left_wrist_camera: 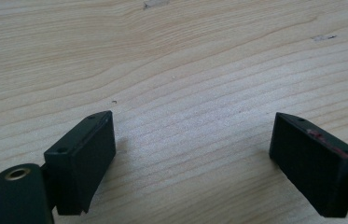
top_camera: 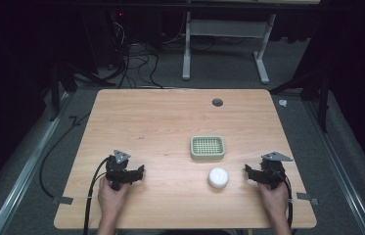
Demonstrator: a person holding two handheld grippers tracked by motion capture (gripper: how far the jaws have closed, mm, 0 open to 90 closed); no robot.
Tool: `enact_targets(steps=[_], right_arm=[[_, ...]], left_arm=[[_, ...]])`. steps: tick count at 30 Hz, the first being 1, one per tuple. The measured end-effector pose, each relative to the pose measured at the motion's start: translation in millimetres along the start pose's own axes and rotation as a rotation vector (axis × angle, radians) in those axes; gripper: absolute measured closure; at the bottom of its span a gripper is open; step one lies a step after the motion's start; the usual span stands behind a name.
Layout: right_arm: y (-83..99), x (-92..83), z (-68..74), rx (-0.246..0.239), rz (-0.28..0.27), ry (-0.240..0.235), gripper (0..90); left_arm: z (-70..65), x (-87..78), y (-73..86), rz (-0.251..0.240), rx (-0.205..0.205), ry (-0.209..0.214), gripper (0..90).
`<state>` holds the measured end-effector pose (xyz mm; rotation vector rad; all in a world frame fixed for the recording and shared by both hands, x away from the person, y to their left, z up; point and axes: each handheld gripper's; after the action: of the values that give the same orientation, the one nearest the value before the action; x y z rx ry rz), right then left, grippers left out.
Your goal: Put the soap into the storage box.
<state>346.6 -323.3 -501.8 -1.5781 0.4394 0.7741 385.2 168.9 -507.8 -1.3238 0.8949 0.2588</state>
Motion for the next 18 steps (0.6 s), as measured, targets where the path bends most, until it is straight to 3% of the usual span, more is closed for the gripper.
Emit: enact_targets(steps=[18], right_arm=[[-0.1,0.1,0.2,0.001,-0.001,0.004,25.3]], left_arm=[[0.0,0.1,0.0,-0.002,-0.001,0.000,14.9]])
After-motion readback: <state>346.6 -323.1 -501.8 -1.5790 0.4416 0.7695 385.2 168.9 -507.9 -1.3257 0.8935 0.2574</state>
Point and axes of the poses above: each handheld gripper's, and its own axes: x roughly forward along the jaws, y roughly out of its underside, z roughly to its left
